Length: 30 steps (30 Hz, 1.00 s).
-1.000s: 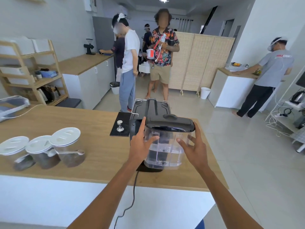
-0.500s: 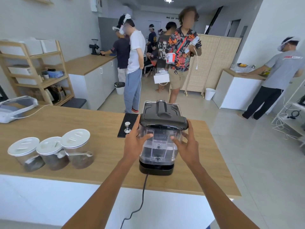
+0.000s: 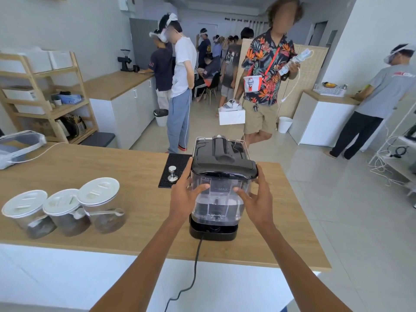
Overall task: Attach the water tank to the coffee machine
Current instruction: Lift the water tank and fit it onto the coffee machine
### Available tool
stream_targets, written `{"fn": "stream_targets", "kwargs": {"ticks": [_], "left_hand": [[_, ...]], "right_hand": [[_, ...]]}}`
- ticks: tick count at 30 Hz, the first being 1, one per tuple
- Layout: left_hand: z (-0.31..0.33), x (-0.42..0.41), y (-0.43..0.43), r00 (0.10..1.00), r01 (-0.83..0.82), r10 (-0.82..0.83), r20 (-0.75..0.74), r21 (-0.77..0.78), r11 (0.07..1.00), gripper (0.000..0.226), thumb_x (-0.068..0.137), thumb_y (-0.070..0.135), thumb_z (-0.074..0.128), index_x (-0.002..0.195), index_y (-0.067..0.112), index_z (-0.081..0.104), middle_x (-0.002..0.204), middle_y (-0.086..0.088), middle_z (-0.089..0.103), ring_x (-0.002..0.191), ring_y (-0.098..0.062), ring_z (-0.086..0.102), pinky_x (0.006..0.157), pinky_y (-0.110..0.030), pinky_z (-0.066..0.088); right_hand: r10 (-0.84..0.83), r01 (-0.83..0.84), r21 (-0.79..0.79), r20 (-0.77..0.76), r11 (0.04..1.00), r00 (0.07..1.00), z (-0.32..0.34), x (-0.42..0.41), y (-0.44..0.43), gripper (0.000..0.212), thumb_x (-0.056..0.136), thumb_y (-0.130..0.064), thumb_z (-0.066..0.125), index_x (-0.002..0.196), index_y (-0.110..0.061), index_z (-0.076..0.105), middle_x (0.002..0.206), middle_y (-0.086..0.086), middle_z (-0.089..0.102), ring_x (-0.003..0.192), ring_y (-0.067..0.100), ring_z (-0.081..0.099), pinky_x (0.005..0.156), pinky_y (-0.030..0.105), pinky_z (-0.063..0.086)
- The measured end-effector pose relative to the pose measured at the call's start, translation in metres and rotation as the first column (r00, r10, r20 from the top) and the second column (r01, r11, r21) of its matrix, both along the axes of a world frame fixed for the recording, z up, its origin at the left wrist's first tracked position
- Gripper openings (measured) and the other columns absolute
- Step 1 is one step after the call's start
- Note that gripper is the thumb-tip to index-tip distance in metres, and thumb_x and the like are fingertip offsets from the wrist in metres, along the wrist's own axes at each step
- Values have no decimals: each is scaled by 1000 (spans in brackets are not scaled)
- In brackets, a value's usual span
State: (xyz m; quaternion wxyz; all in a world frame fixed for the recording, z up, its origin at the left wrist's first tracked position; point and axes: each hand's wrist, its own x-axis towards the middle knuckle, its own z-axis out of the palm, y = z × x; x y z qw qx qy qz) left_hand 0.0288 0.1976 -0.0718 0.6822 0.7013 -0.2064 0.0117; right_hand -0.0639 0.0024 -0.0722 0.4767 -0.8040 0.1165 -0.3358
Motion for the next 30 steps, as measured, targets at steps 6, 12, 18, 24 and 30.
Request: {"fn": "stream_targets", "kwargs": {"ticks": [6, 12, 18, 24, 30], "left_hand": [[-5, -2, 1, 1000, -7, 7, -1, -10, 1000, 96, 78, 18, 81, 155, 30, 26, 142, 3, 59, 123, -10, 61, 98, -23, 52], [-10, -1, 2, 1000, -4, 4, -15, 8, 1000, 96, 78, 20, 81, 155, 33, 25, 141, 4, 59, 124, -12, 61, 101, -36, 52], [-19, -3, 4, 1000, 4, -4, 4, 37, 999, 97, 75, 29, 79, 156, 32, 24, 133, -1, 65, 115, -12, 64, 99, -28, 51], [-40, -3, 8, 998, -35, 28, 47, 142, 989, 91, 84, 24, 76, 156, 30, 21, 81, 25, 43, 63, 11, 45, 88, -8, 46], [-38, -5, 7, 996, -55, 43, 82, 152, 987, 92, 84, 25, 74, 156, 28, 18, 92, 0, 43, 76, -2, 38, 72, -15, 46]], "right_hand": [[-3, 3, 29, 4, 1000, 1000, -5, -2, 5, 89, 83, -28, 82, 156, -38, 32, 129, -26, 55, 127, 17, 52, 96, 42, 58], [-3, 3, 34, -4, 999, 1000, -8, -2, 6, 89, 84, -30, 81, 157, -36, 32, 131, -15, 57, 126, 18, 52, 95, 41, 58], [7, -5, 62, -30, 998, 1000, -21, -1, 6, 88, 85, -30, 80, 158, -31, 31, 141, -5, 57, 130, 19, 52, 95, 40, 59], [-50, 62, 94, -126, 994, 991, -44, 0, 12, 94, 85, -39, 77, 161, -31, 22, 149, 1, 51, 137, 22, 51, 103, 46, 55], [-51, 65, 96, -137, 993, 989, -45, 0, 11, 96, 85, -43, 76, 162, -33, 20, 147, 2, 52, 136, 21, 52, 103, 44, 55]]}}
